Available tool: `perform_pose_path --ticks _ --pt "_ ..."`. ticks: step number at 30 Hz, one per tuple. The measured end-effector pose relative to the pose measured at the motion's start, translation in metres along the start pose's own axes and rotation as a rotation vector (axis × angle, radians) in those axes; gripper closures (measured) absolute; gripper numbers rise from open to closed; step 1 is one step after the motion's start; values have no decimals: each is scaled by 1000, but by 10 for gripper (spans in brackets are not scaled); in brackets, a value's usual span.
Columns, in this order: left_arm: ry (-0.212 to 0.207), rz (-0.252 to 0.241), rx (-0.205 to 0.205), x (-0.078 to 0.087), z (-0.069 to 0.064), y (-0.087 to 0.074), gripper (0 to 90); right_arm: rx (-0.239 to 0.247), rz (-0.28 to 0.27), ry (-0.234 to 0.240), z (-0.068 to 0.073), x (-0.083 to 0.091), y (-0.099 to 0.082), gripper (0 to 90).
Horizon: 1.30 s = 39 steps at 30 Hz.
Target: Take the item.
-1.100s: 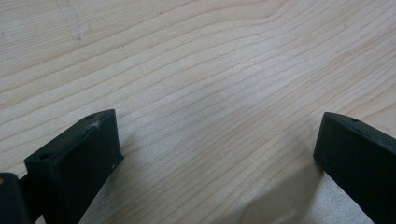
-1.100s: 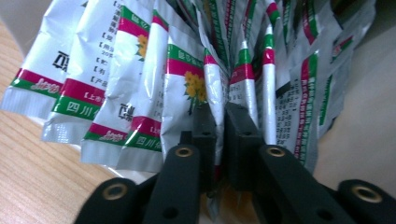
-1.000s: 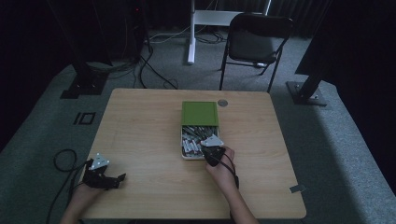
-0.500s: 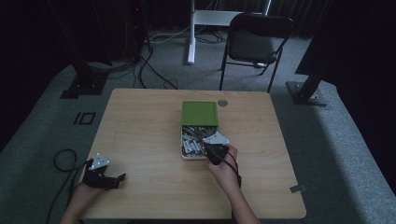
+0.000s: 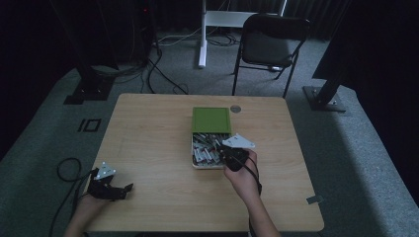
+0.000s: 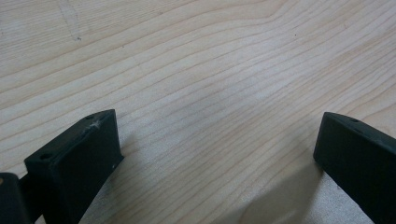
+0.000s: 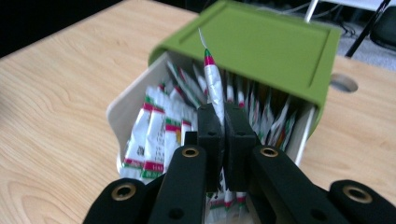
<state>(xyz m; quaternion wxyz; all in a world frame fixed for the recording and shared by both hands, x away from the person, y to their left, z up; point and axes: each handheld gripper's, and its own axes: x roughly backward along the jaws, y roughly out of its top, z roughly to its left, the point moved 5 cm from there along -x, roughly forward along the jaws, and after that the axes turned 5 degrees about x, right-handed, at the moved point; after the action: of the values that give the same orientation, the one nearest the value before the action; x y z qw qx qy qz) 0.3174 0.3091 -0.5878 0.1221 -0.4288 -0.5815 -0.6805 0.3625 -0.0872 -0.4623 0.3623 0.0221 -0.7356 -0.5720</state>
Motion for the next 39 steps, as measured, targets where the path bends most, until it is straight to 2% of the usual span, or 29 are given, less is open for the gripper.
perform_pose_path --ticks 7,15,21,26,35,39 --pt "0 0 0 0 0 0 14 -27 -63 -26 -16 16 17 877" --pt "0 0 0 0 0 0 14 -81 -88 -95 -50 25 22 877" --pt "0 0 0 0 0 0 14 -146 -77 -129 -72 21 7 877" --pt "0 1 1 0 0 0 14 -195 -59 -136 -81 10 -12 877" --pt "0 1 0 0 0 0 14 -285 -29 -111 -79 -14 -41 876" --pt "0 3 -1 0 0 0 14 -307 -13 -93 -76 -24 -50 876"
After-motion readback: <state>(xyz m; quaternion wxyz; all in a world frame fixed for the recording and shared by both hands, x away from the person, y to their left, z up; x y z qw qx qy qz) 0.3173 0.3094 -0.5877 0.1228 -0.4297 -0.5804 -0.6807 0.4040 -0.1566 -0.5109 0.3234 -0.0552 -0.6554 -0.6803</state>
